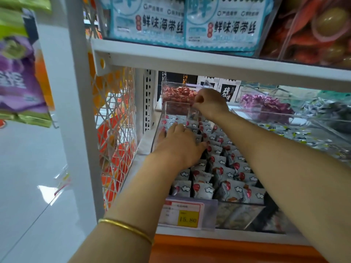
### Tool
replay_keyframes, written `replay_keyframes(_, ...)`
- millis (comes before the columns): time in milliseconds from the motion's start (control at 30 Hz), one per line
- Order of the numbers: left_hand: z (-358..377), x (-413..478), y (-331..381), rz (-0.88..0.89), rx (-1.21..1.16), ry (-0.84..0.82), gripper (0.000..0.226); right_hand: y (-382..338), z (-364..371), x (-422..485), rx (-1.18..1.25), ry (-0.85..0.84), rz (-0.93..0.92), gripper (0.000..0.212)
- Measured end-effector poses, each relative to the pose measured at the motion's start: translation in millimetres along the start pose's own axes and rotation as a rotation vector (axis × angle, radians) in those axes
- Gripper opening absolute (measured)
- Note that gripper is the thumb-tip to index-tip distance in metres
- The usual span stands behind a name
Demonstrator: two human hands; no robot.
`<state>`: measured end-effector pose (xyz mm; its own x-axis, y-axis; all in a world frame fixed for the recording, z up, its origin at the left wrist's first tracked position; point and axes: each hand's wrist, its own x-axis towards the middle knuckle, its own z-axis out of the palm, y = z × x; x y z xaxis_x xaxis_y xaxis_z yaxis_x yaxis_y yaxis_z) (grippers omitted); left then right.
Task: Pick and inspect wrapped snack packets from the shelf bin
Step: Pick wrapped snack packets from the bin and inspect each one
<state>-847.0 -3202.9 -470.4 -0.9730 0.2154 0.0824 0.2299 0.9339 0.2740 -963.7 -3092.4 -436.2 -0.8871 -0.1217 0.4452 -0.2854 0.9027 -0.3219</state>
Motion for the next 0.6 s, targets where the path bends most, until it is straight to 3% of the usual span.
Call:
replay_keyframes(233,-13.3,-34.1,9.9,-0.031,-0.296,0.213,0.041,-10.4,-52.1,-79.1,0.526,0.427,0.144,0.007)
replay_keyframes(367,-21.8,-62.7,14.5,-0.018,-0.482,0.372,0.042,-15.9,-72.4,-147.5,0.966,0.395,0.297,0.006)
replay_keyframes(500,-25.7,-87.4,17.6,-0.035,-0.948,0.302,0.032,-14.3,-85.6,-195.2,1.245,0.309,0.421,0.006)
replay_keyframes(600,-23.9,-98.4,17.8,-0.06,-1.152,0.242,0.019,-12.5,-92.4,-218.3,1.352,0.273,0.461,0.011)
